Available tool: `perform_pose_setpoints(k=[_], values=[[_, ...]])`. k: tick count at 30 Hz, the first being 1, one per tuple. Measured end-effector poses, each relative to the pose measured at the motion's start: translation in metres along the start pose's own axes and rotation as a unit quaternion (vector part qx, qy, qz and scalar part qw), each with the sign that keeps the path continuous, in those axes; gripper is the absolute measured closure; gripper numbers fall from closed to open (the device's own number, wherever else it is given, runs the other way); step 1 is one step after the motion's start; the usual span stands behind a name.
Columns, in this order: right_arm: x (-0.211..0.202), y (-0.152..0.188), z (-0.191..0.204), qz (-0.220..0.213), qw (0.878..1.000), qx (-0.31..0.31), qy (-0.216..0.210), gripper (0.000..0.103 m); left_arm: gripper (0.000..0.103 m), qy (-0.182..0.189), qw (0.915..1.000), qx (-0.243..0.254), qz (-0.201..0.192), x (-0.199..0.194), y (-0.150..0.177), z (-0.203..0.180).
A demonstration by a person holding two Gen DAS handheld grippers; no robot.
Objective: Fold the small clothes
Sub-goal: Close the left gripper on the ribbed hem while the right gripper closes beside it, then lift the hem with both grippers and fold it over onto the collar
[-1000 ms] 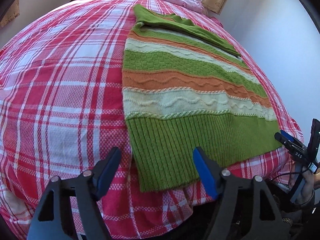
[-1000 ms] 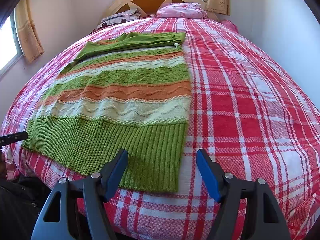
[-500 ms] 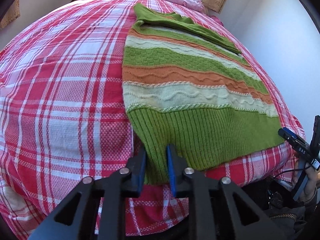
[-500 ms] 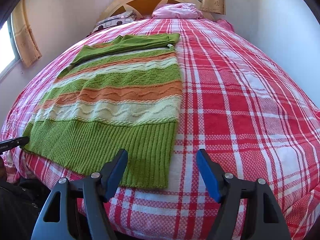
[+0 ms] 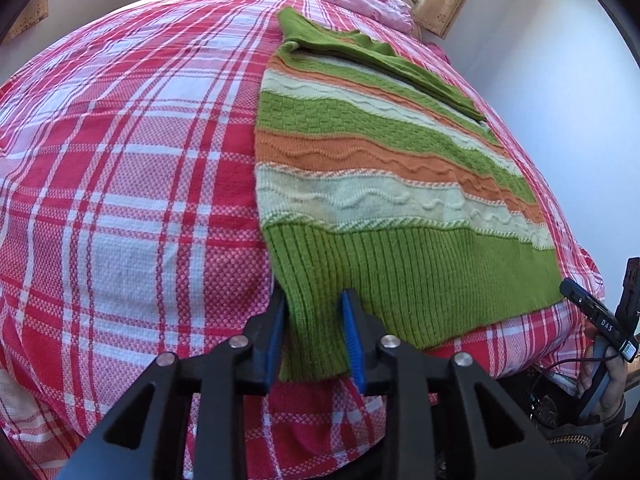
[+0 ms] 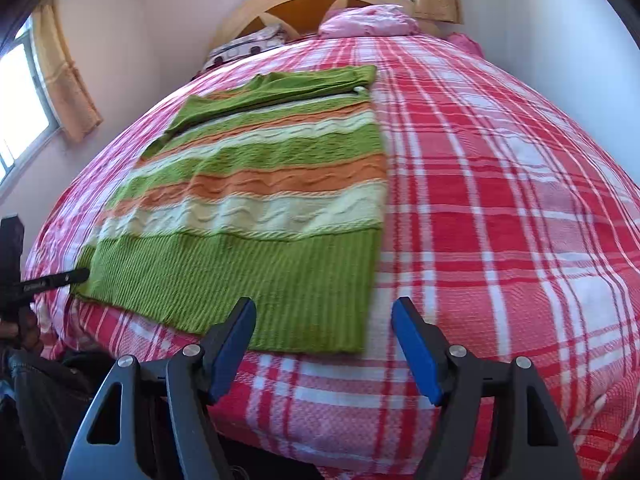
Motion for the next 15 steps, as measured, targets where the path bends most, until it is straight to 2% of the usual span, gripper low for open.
perform_pose_setpoints(k=[1, 2, 3, 6, 9, 11, 15], values=[[0.0, 0.001, 0.002, 0.0, 1.0, -0.009, 0.006, 0.048, 0.087, 0.007, 1.0, 0.003, -0.002, 0.0, -0.001, -0.002], [0.001, 0.002, 0.003, -0.001, 1.0, -0.019, 0.004, 0.078, 0.089, 0.011, 0.9999, 0.006, -0.005, -0.002, -0.001, -0.004], [0.0, 0.002, 0.002, -0.001, 1.0, -0.012, -0.005, 0.091, 0.09, 0.009, 0.9999, 0.01, -0.008, -0.003, -0.001, -0.004], [-0.017, -0.007, -0.005, -0.042, 0.996, 0.032, -0.071, 0.094, 0.092, 0.021, 0.9996, 0.007, -0.015, -0.01, -0.004, -0.005], [-0.044, -0.02, -0.007, -0.101, 0.99, 0.039, -0.087, 0.095, 0.093, 0.052, 0.9979, -0.006, -0.038, -0.027, -0.014, -0.006], [-0.048, -0.021, -0.008, -0.112, 0.988, 0.046, -0.092, 0.096, 0.093, 0.069, 0.9957, -0.004, -0.062, -0.043, -0.022, -0.01], [-0.046, -0.025, -0.011, -0.108, 0.985, 0.072, -0.112, 0.097, 0.093, 0.083, 0.9929, 0.006, -0.085, -0.058, -0.033, -0.016]])
Point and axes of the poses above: each gripper's, at about its wrist camera, not at the fingertips, and x roughly the way its jaws point, z to its left, y to its underside, the point moved 6 cm from there along x, roughly the way its jaws point
